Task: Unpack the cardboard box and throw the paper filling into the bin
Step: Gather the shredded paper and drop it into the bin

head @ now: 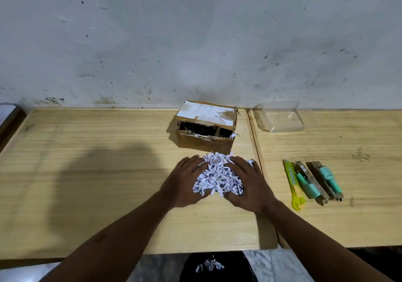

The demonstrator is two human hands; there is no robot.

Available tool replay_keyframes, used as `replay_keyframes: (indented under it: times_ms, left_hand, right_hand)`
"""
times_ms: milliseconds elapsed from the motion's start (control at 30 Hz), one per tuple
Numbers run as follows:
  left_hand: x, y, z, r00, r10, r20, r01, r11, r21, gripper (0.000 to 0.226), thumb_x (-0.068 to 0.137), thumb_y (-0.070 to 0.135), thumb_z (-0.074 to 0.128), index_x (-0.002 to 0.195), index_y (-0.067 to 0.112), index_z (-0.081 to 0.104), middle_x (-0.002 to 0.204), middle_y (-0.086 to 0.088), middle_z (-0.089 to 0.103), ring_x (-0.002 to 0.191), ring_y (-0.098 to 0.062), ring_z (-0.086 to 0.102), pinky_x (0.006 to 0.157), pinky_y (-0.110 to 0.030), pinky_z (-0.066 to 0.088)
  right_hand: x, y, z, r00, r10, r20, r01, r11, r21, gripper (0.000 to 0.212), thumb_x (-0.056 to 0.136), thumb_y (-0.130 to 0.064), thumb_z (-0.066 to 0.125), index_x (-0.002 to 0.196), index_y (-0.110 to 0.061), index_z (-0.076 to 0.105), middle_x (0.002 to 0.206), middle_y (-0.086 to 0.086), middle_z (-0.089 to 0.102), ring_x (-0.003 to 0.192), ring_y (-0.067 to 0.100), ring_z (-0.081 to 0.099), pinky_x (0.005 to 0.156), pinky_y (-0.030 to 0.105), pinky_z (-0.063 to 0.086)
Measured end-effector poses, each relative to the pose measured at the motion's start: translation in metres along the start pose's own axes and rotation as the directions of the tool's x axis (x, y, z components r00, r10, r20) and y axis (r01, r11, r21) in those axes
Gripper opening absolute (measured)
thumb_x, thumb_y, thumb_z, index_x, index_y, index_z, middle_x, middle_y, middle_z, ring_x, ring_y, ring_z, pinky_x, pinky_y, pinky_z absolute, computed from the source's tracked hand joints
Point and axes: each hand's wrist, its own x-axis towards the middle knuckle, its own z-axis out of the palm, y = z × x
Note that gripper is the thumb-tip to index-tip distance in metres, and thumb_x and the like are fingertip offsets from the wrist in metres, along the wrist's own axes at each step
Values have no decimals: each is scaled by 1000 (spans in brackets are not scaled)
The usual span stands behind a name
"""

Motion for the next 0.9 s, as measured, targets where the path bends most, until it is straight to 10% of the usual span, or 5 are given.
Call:
replay_keyframes:
  times_ms: [233,400,900]
  left_hand:
    - [6,2,-8,989,-84,125,71,992,101,77,66,50,65,132,13,50,118,-1,59,108,-26,55,86,-38,40]
    - [25,7,-10,965,-165,202,129,975,179,101,64,67,56,147,14,35,117,0,53,103,-23,47,83,-39,41]
    - [22,11,-4,979,-184,91,178,982,67,30,64,46,58,79,20,57,71,3,56,61,-25,57,47,-30,44]
  right_hand:
    - [16,-10,1,992,45,-120,-37,997,73,65,68,-49,73,122,-14,60,117,-1,61,113,25,55,97,45,40]
    - [24,-16,0,994,70,-86,-66,997,43,79,70,-54,64,140,-19,48,113,-4,57,107,19,51,89,39,38]
    - [23,-23,4,993,90,-78,-94,994,-55,42,58,-36,64,95,-16,69,79,-3,58,66,23,58,51,27,43]
